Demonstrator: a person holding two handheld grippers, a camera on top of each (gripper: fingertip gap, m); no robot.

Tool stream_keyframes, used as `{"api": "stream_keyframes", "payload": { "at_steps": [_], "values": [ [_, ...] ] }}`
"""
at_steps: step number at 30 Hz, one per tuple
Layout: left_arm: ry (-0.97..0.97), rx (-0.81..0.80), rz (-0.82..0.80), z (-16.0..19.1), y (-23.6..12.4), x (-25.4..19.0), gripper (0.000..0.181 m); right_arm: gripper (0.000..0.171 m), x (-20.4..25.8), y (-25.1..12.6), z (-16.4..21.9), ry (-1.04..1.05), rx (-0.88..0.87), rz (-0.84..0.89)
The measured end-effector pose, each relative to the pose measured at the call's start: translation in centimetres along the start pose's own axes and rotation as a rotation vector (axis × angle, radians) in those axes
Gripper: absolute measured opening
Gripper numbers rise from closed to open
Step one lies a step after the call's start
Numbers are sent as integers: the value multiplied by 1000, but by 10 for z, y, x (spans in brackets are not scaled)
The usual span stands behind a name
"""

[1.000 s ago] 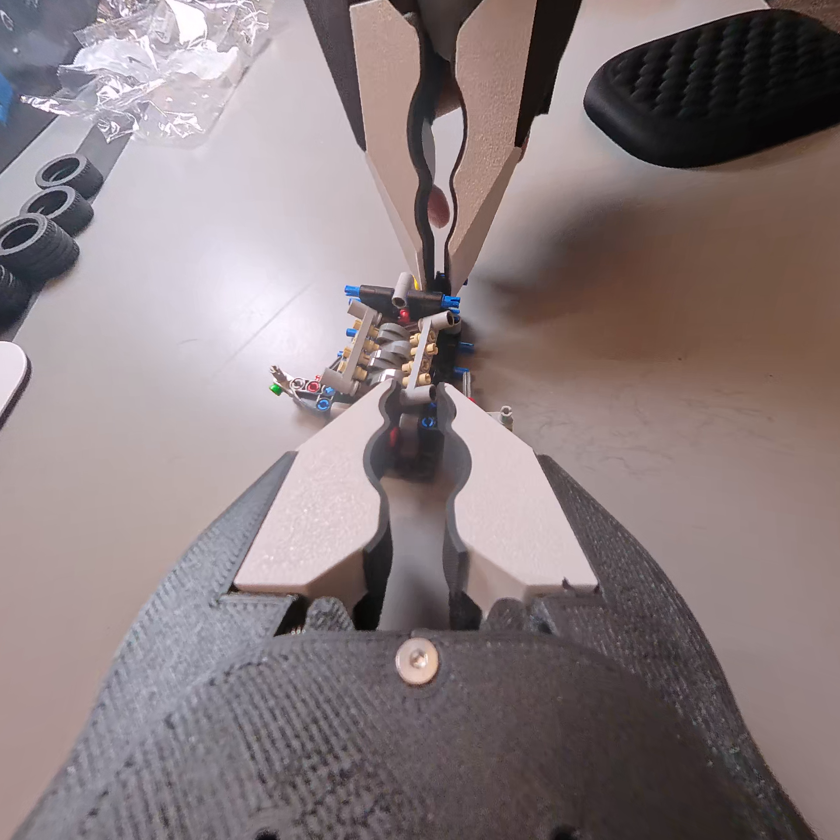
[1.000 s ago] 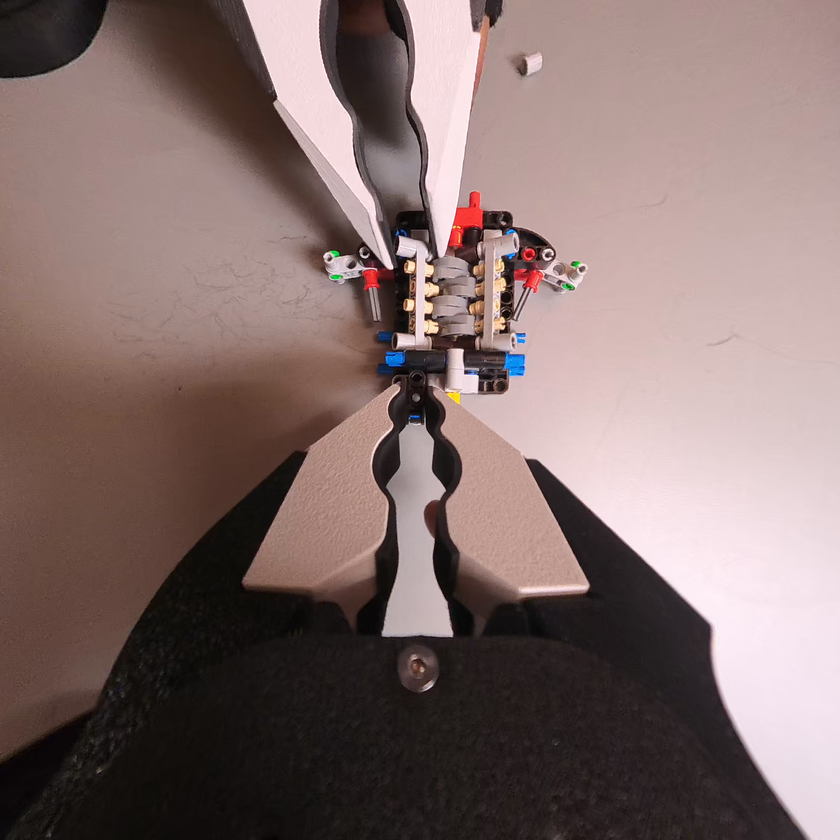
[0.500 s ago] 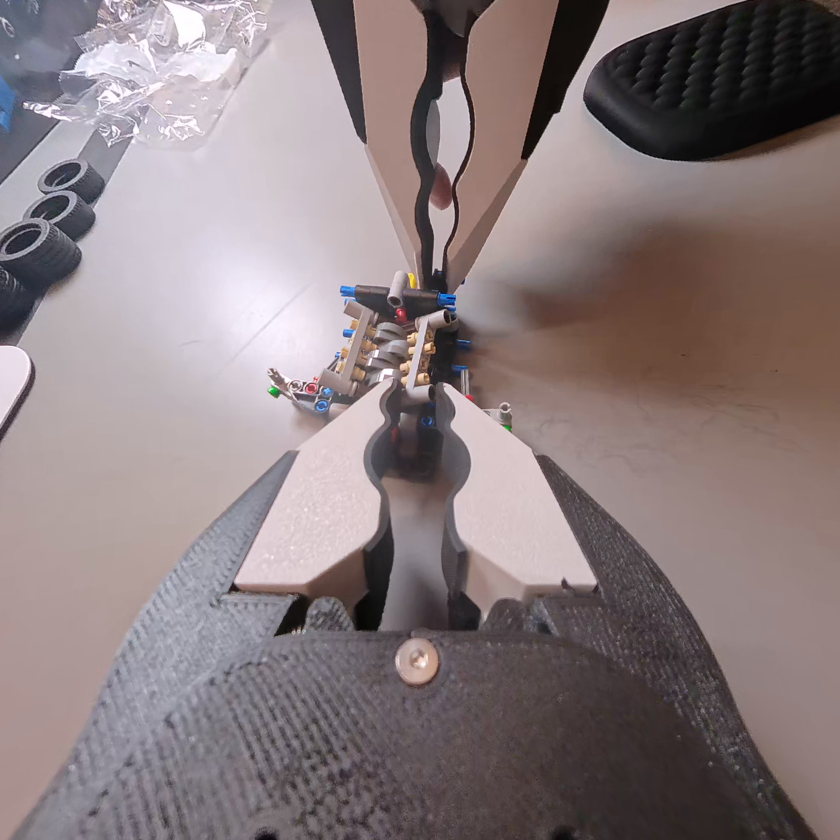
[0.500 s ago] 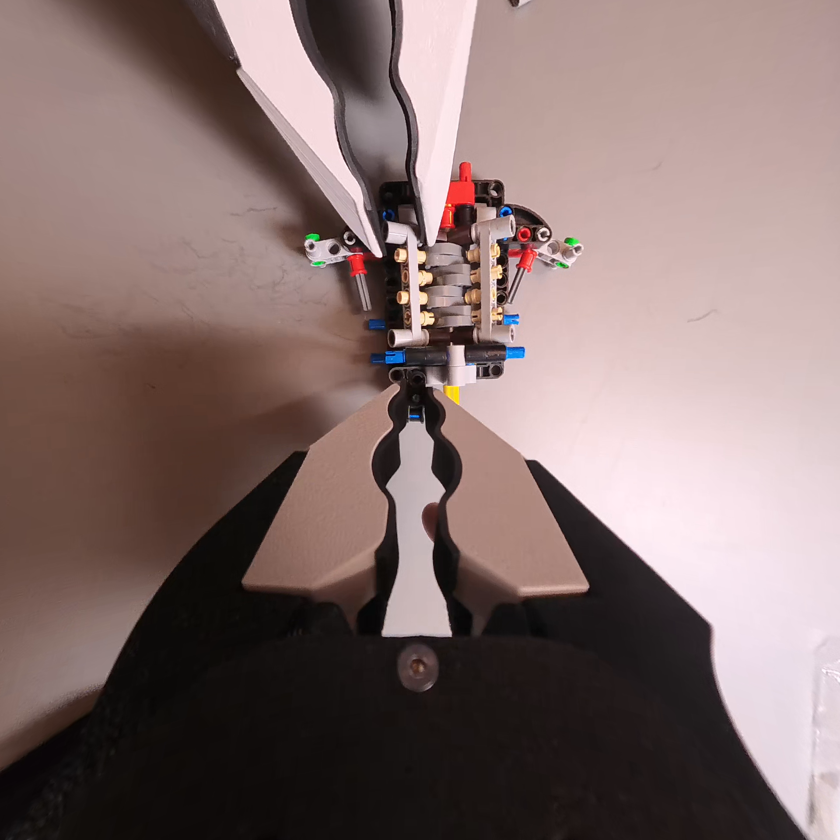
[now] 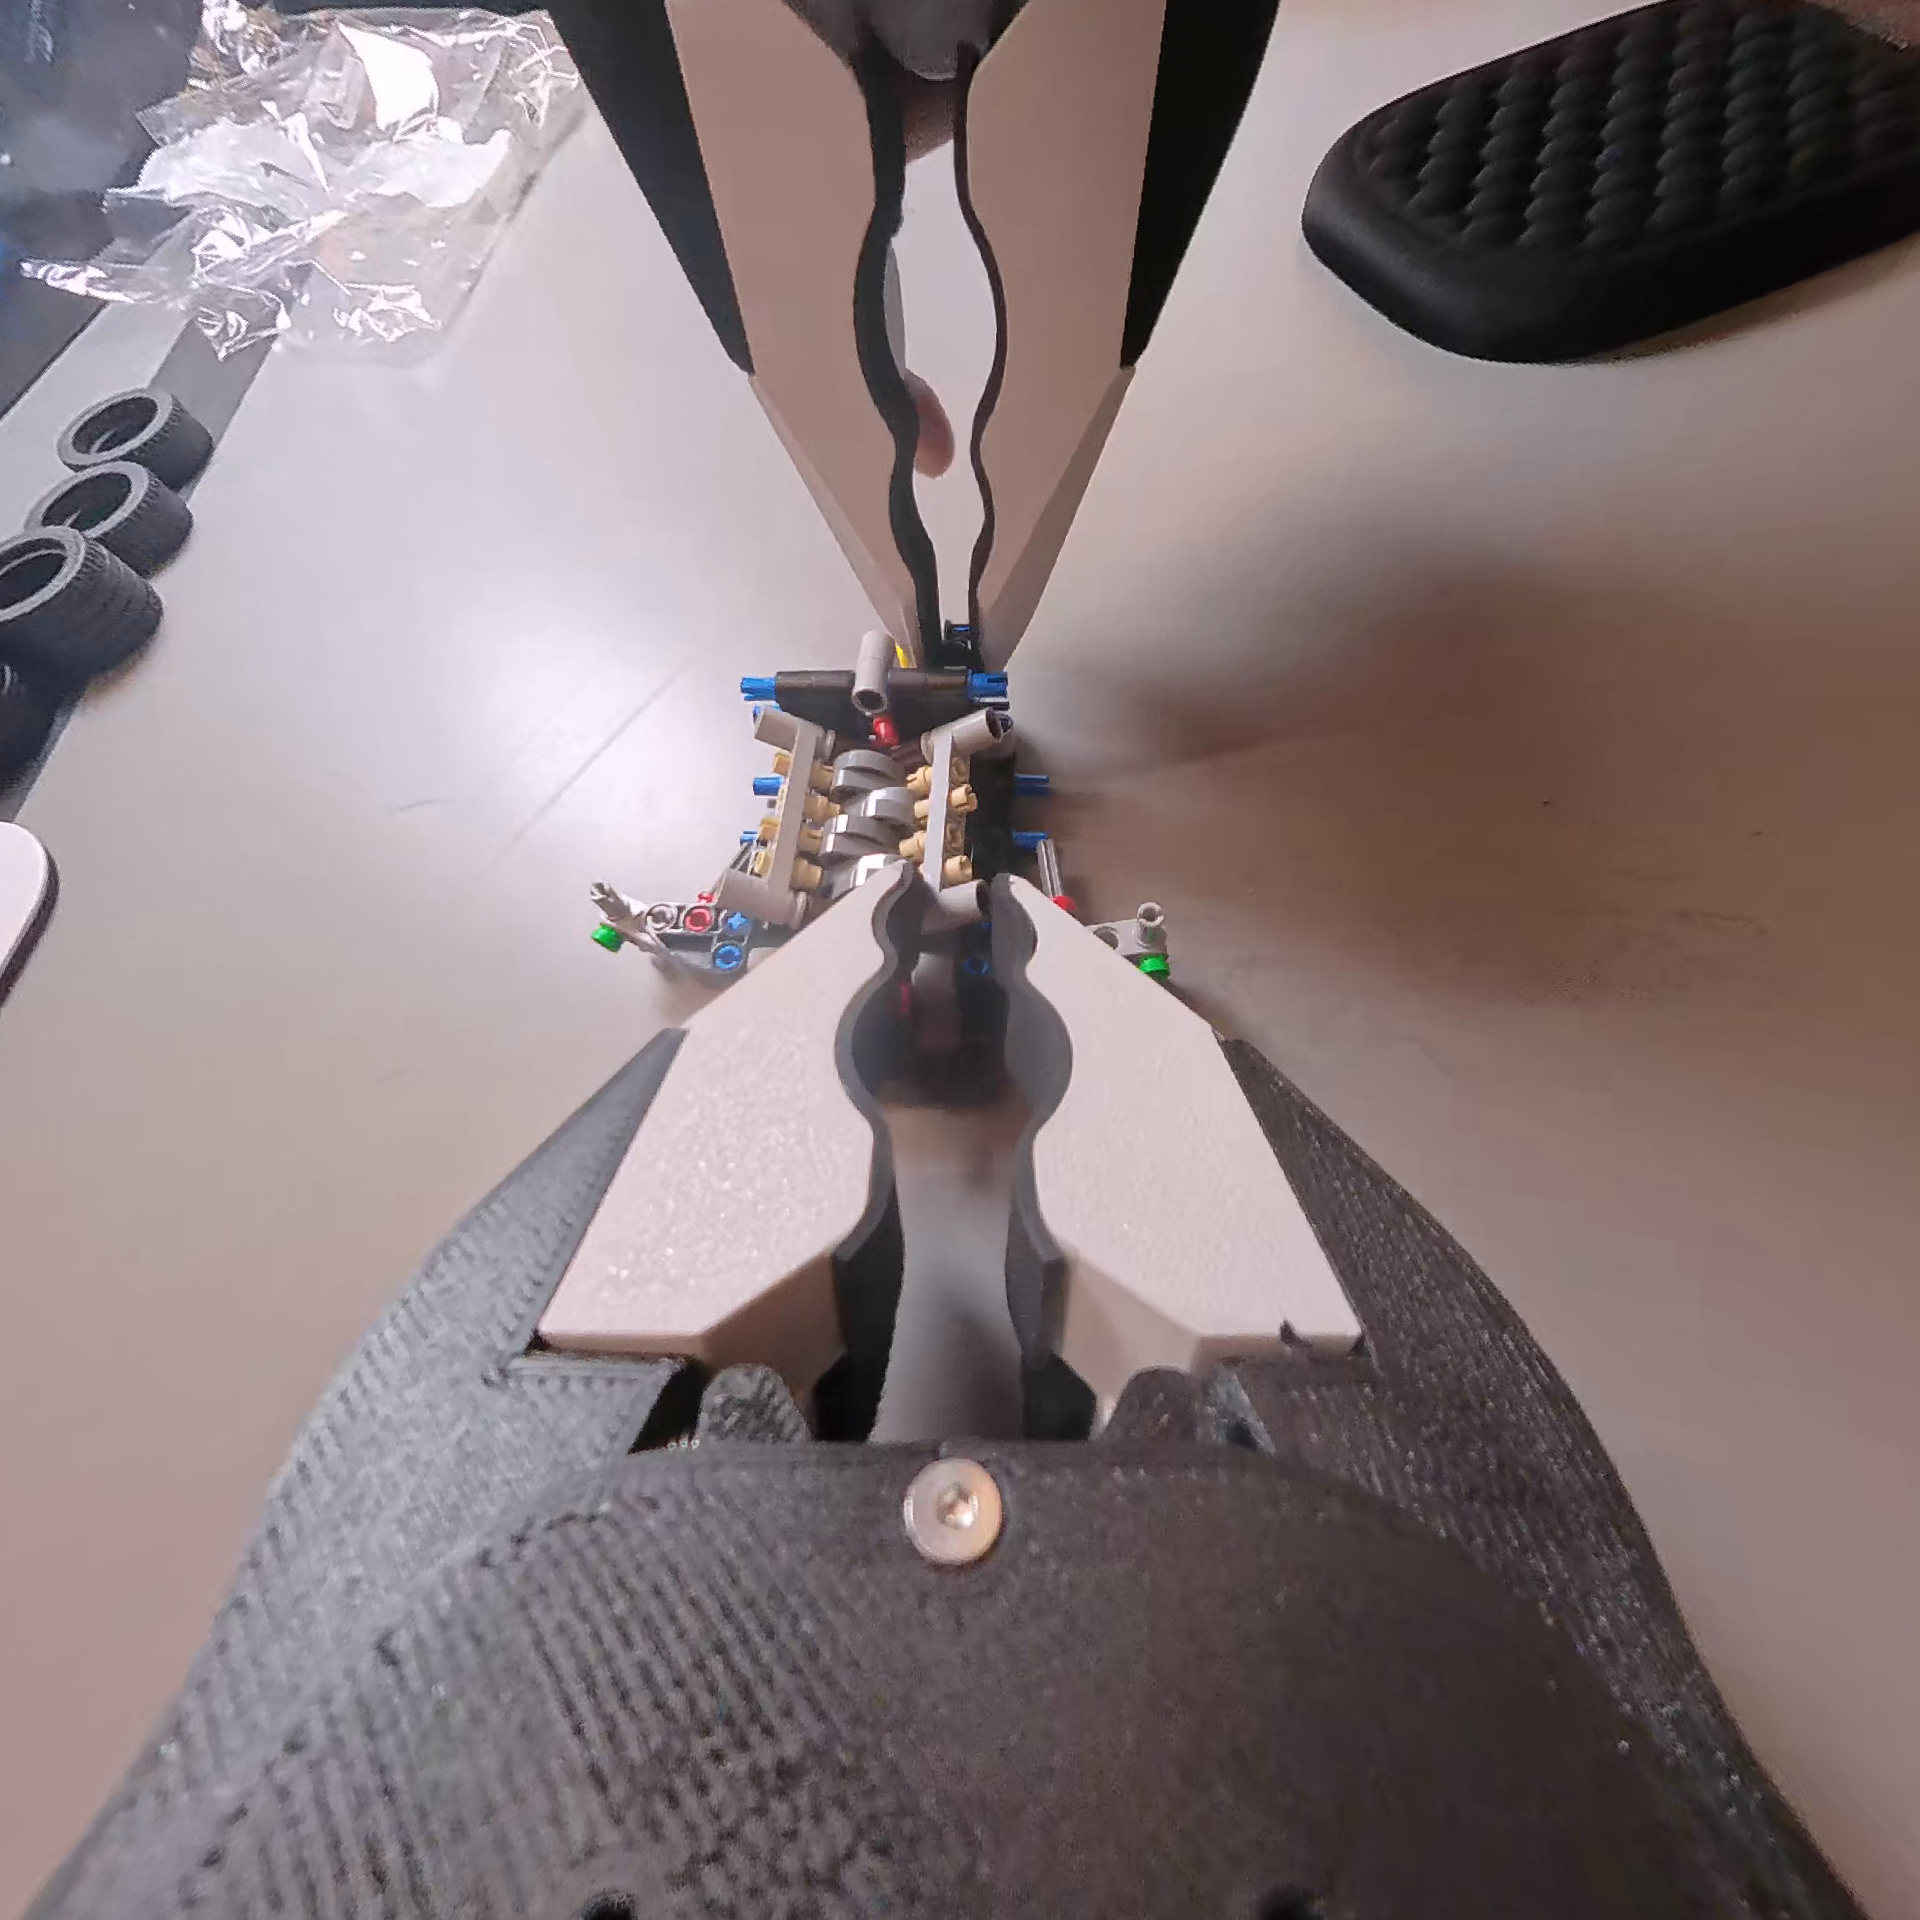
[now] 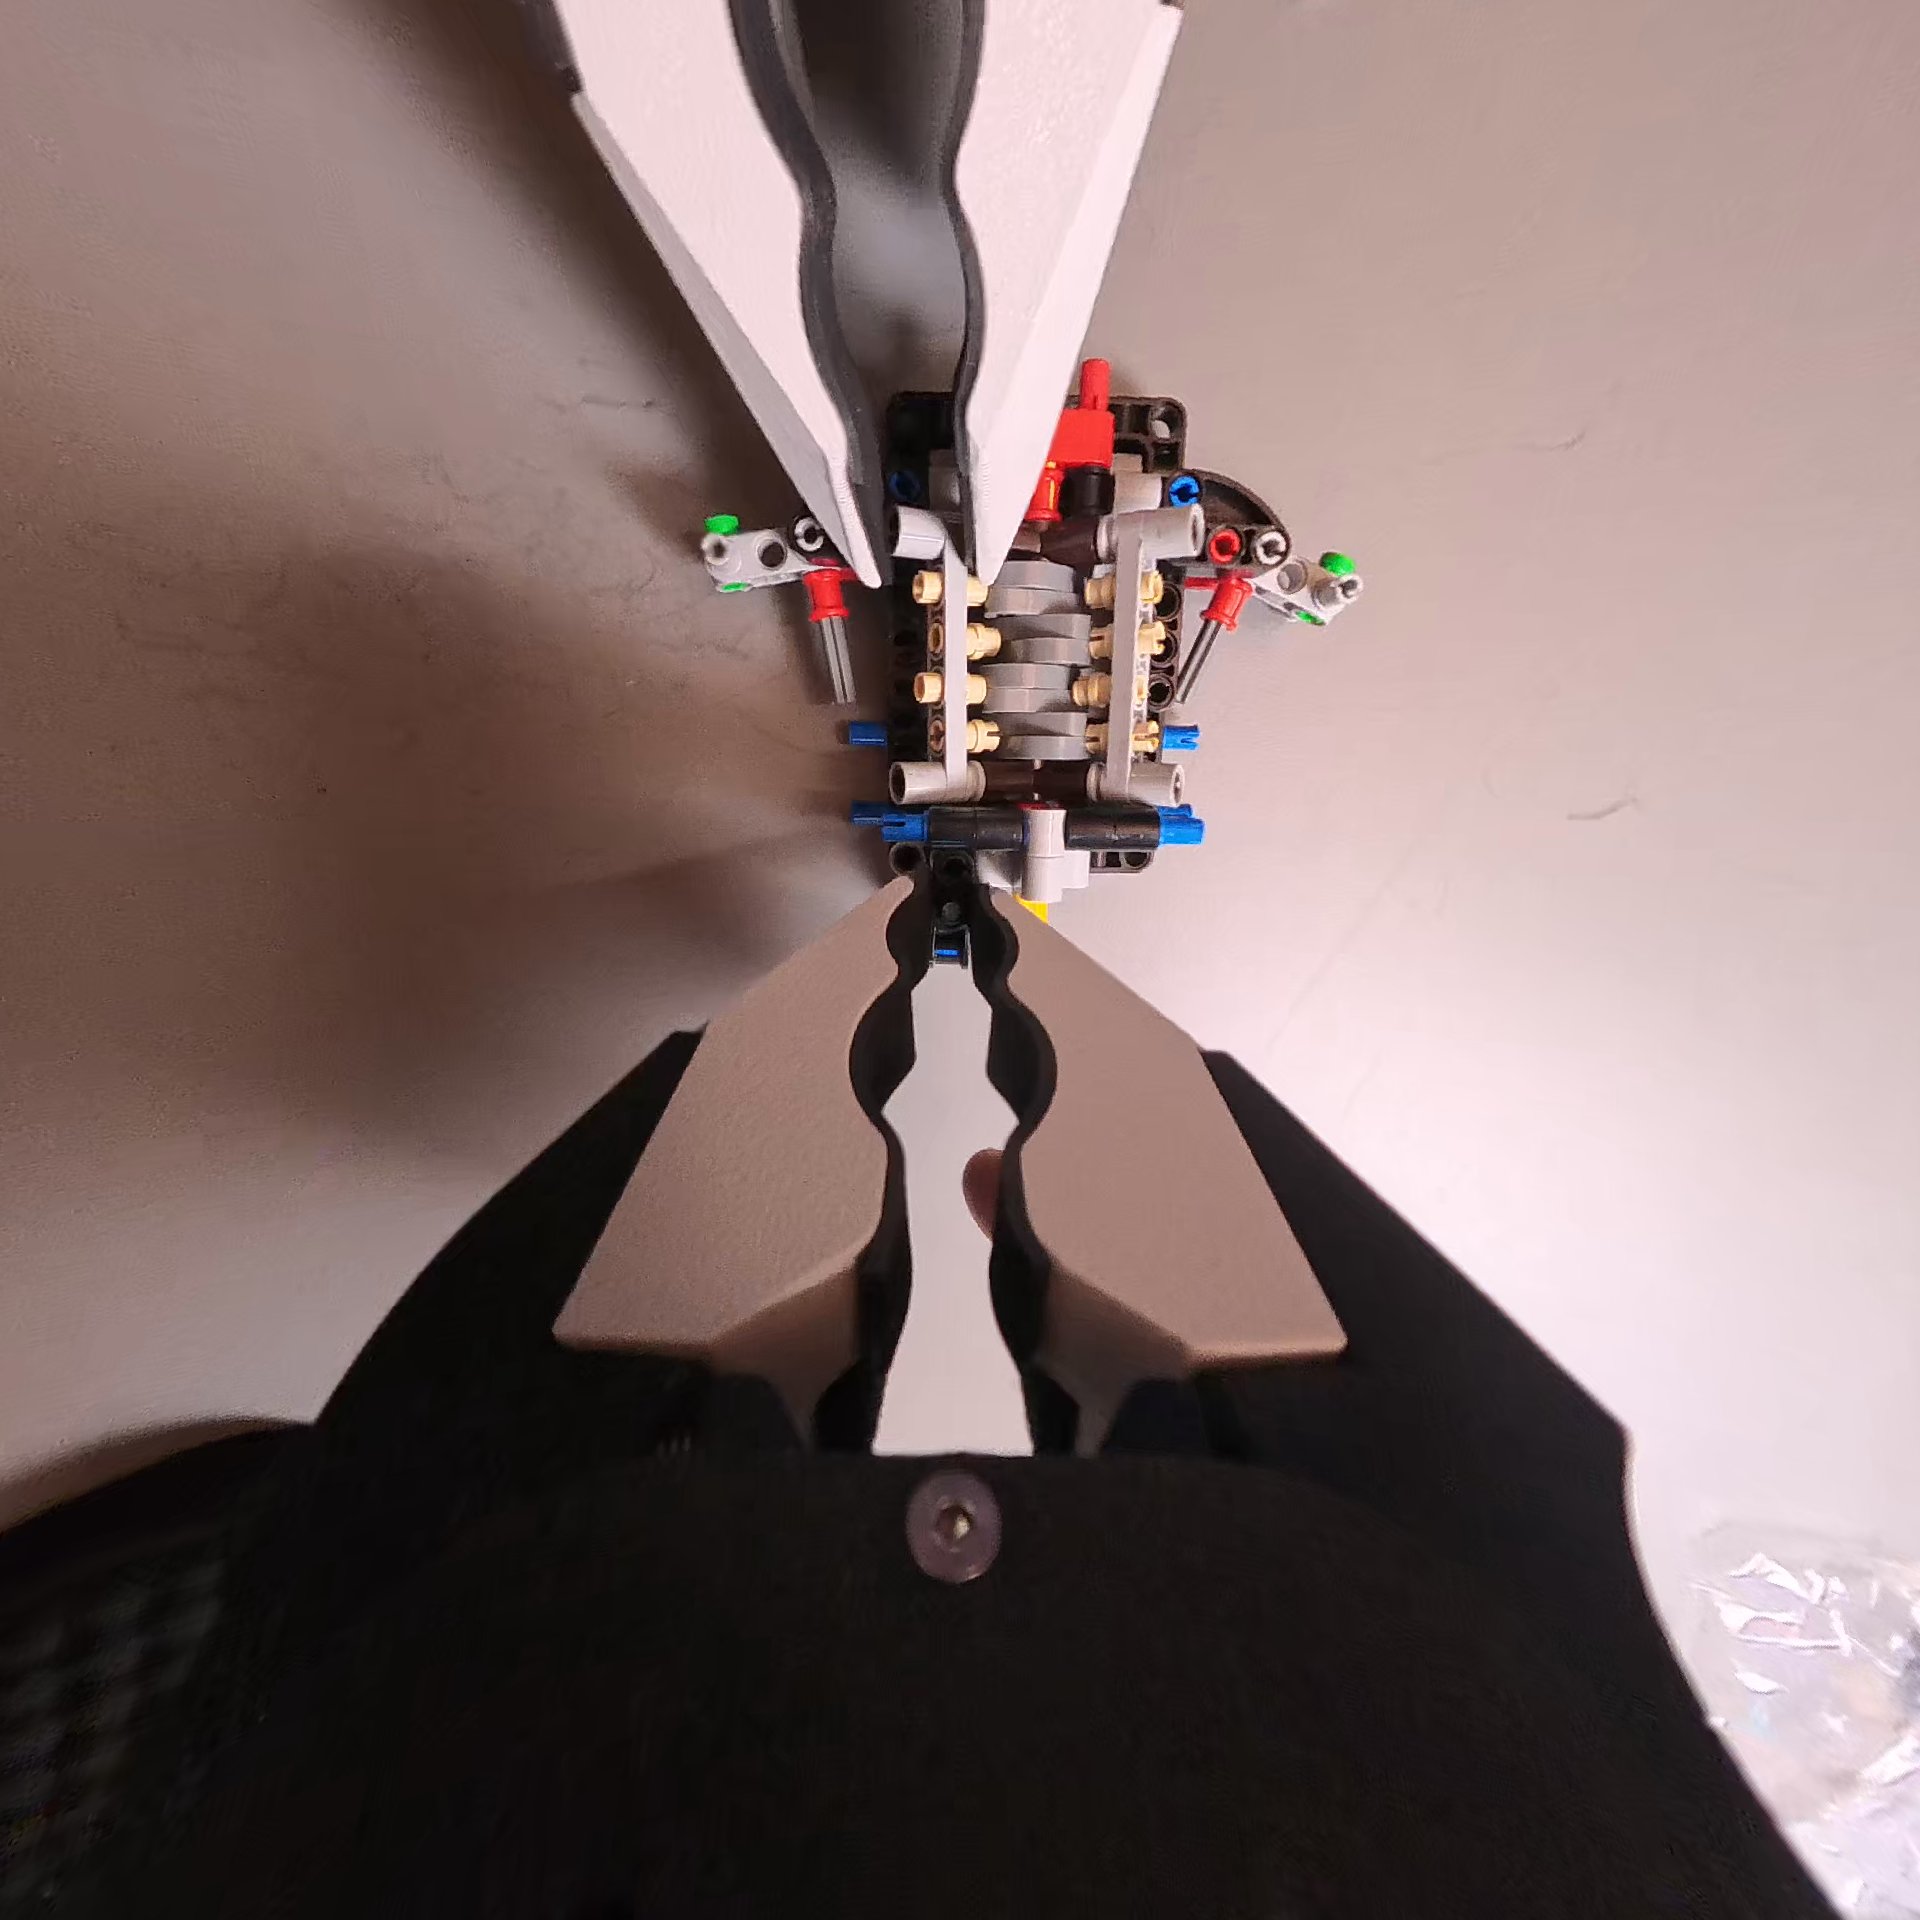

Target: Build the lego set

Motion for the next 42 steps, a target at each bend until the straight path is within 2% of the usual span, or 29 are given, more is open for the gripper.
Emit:
{"api": "stream_keyframes", "payload": {
  "at_steps": [4, 12, 21, 42],
  "values": [
    [2, 3, -6, 0, 0, 0, 12, 5, 1, -1, -3, -35, 39, 41],
    [-5, 3, -7, -1, 0, 0, 13, 5, -3, 1, 4, 75, -16, -22],
    [-10, 0, -3, -1, 1, 0, 13, 5, -5, 1, 4, 129, 2, -61],
    [-20, -19, 15, 1, 1, 2, 13, 5, -8, 0, -20, -41, 271, -39]
  ]
}}
Point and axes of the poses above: each gripper's, where its closed fingertips meet, y out along the fingers, z out of its underside, x = y × z across the jaws, the point moved 9 cm from there along -y, back along the fingers, and after that the axes turned 15 degrees about x, right-handed, at the moved point
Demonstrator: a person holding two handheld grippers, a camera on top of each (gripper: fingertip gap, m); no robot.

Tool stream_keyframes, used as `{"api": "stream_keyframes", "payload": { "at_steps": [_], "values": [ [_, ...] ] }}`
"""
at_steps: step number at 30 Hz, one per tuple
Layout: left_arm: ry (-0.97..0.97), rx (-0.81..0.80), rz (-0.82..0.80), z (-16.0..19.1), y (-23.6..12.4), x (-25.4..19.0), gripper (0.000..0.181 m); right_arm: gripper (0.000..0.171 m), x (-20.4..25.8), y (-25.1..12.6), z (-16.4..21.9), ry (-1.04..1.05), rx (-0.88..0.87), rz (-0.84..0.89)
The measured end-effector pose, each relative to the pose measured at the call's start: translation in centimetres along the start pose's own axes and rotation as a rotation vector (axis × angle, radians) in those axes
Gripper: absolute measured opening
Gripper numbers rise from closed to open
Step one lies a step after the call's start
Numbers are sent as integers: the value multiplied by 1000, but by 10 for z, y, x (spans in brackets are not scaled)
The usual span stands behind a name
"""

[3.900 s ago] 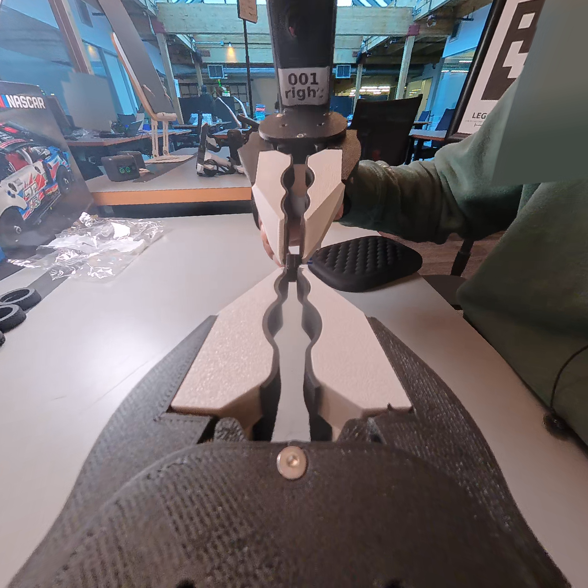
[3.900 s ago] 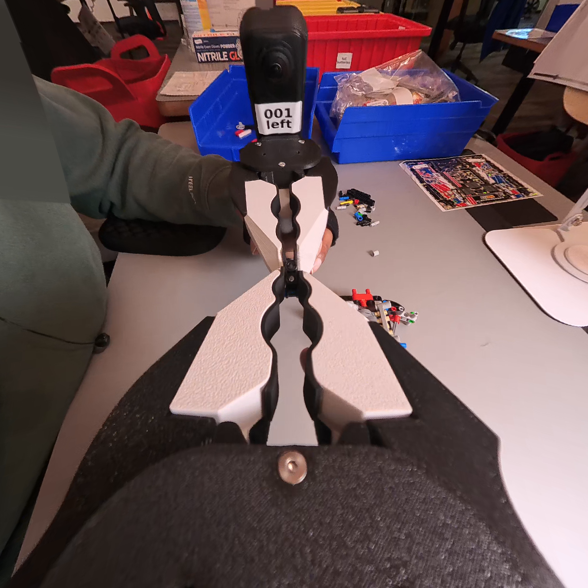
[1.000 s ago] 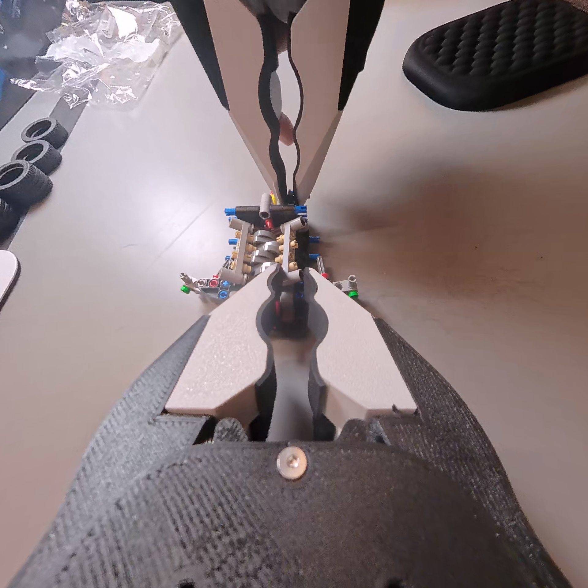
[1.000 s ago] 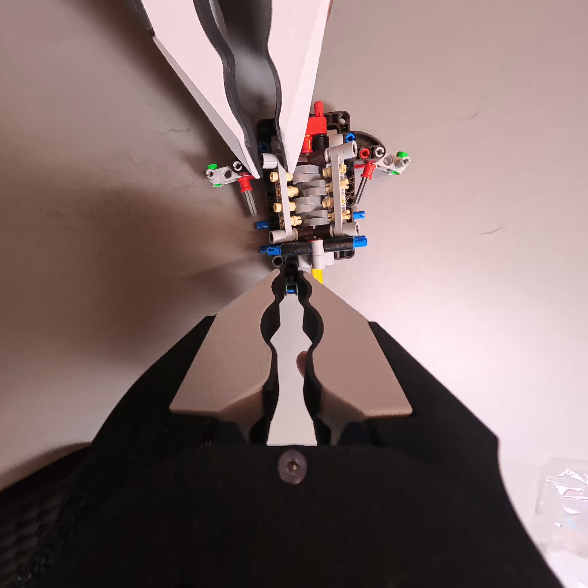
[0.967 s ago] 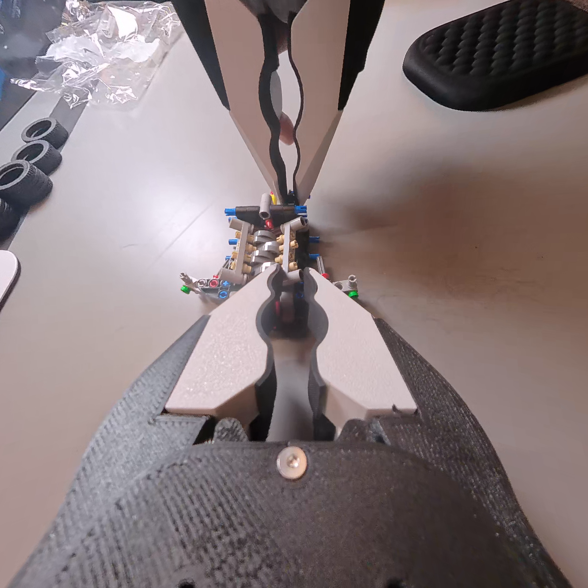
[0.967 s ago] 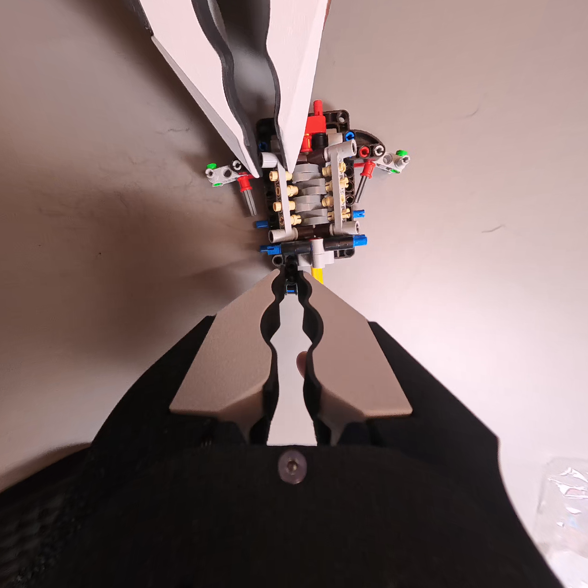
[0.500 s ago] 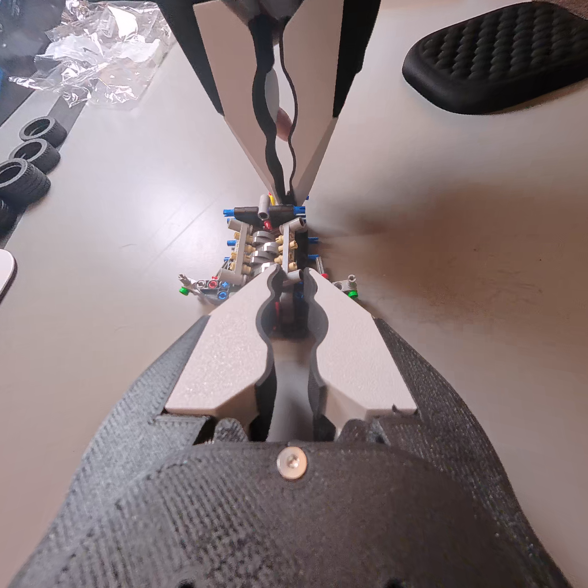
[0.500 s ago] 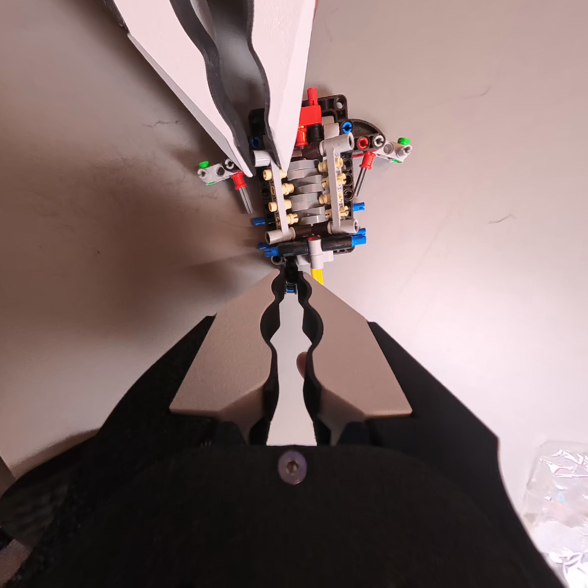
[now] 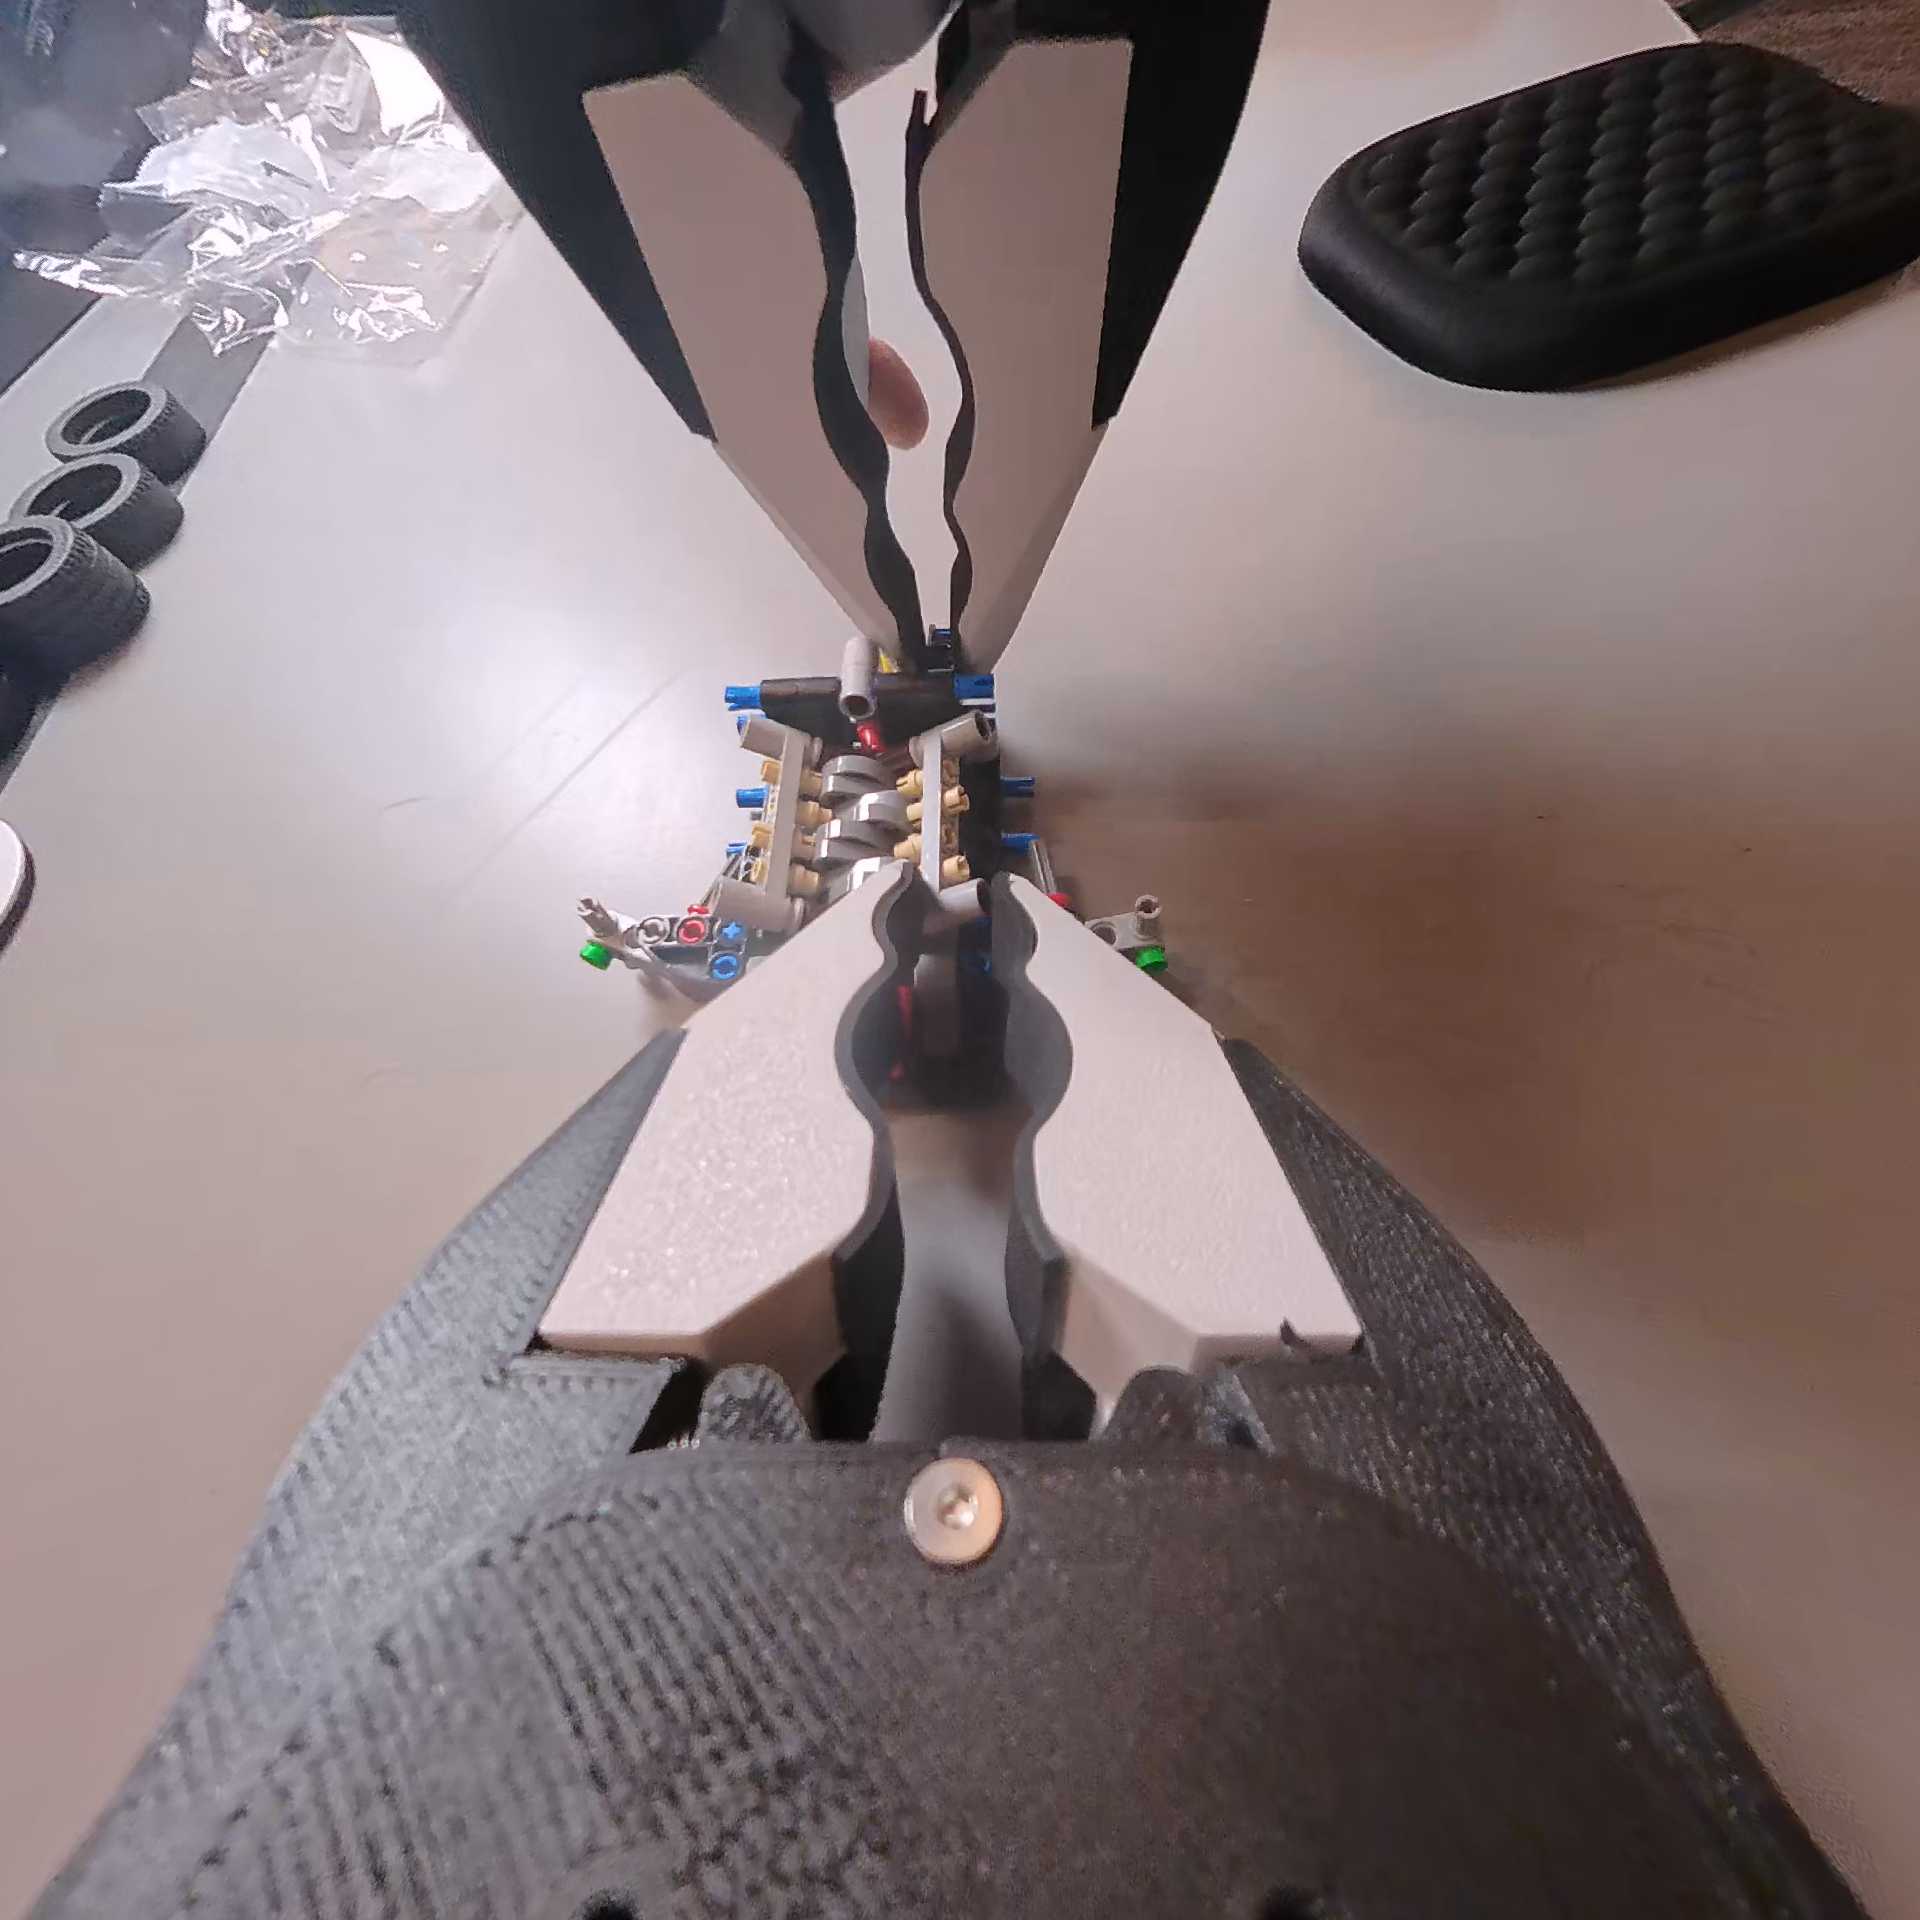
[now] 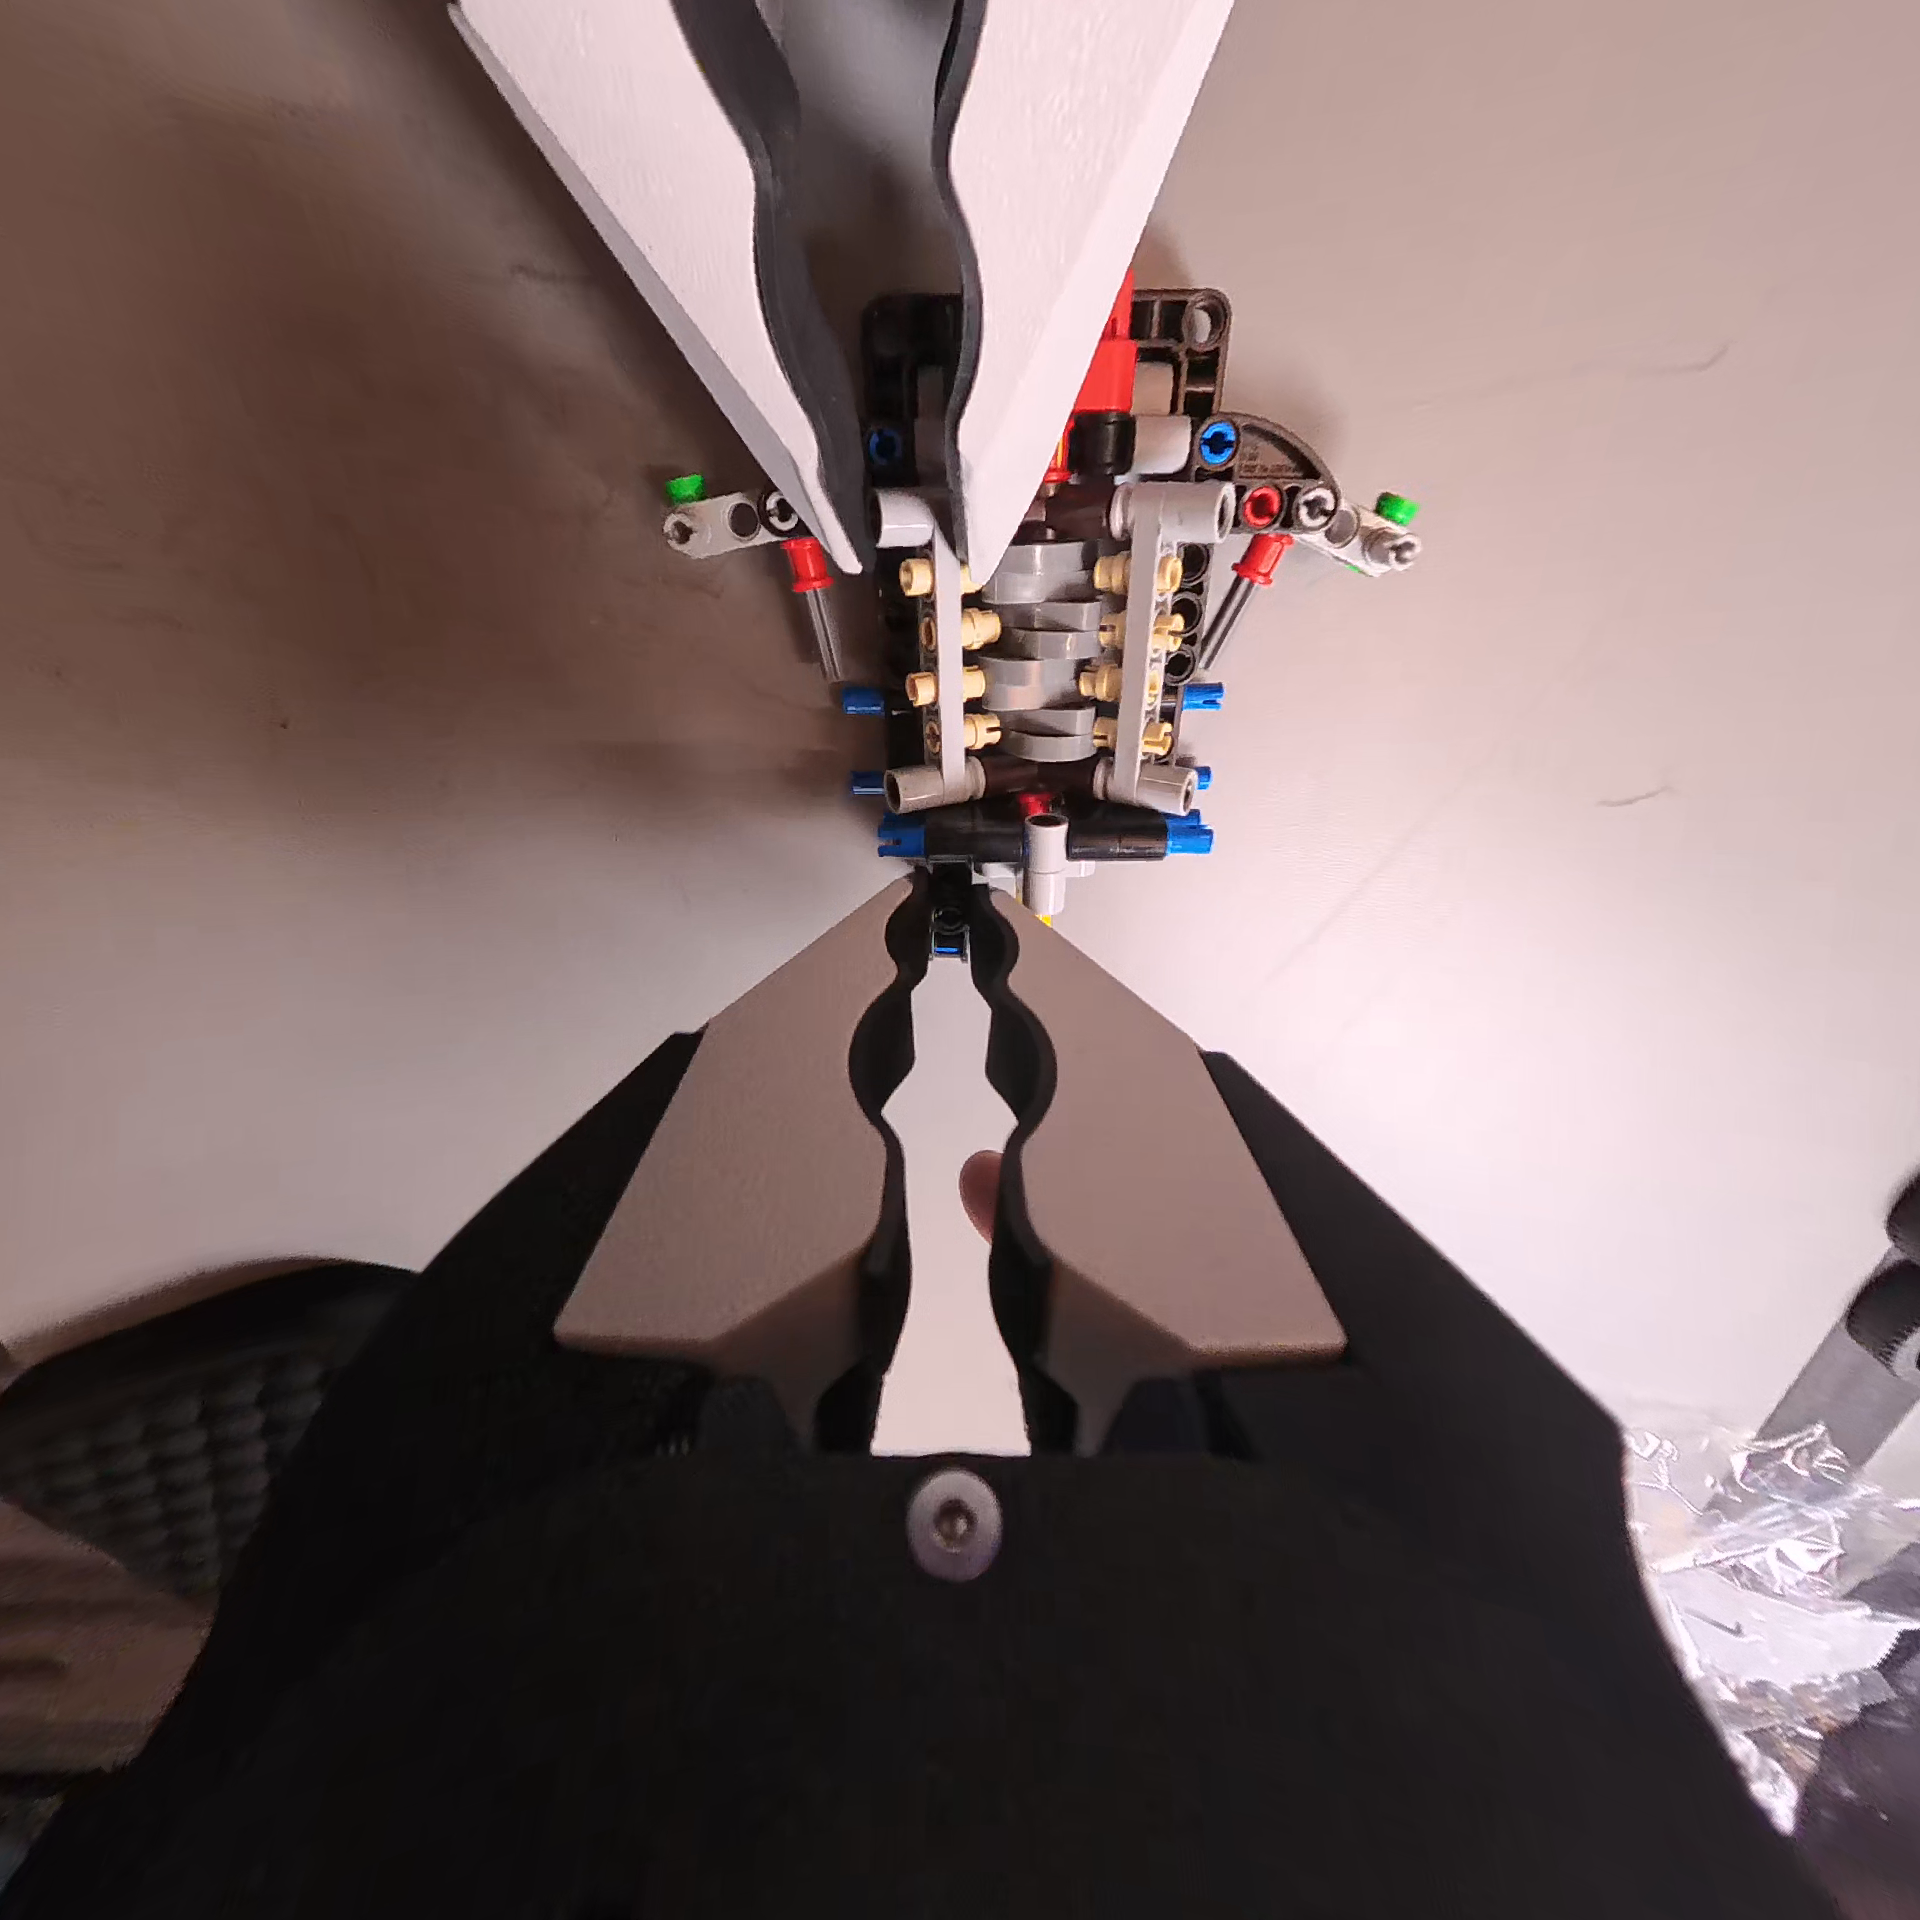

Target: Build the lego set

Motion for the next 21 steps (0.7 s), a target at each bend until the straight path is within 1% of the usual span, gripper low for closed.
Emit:
{"api": "stream_keyframes", "payload": {
  "at_steps": [5, 11, 21],
  "values": [
    [2, 0, -3, 0, 0, 0, 13, 5, -1, 0, -1, -13, 15, -14],
    [-1, -2, 1, 0, 0, 0, 13, 5, 0, 1, -3, -64, 55, 12],
    [-4, -5, 4, 1, -1, 1, 13, 4, 1, 3, -7, -94, 69, 36]
  ]
}}
Point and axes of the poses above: each gripper's, where its closed fingertips meet, y out along the fingers, z out of its underside, x = y × z across the jaws, the point moved 9 cm from there along -y, back along the fingers, and after that the axes turned 15 degrees about x, right-handed, at the moved point
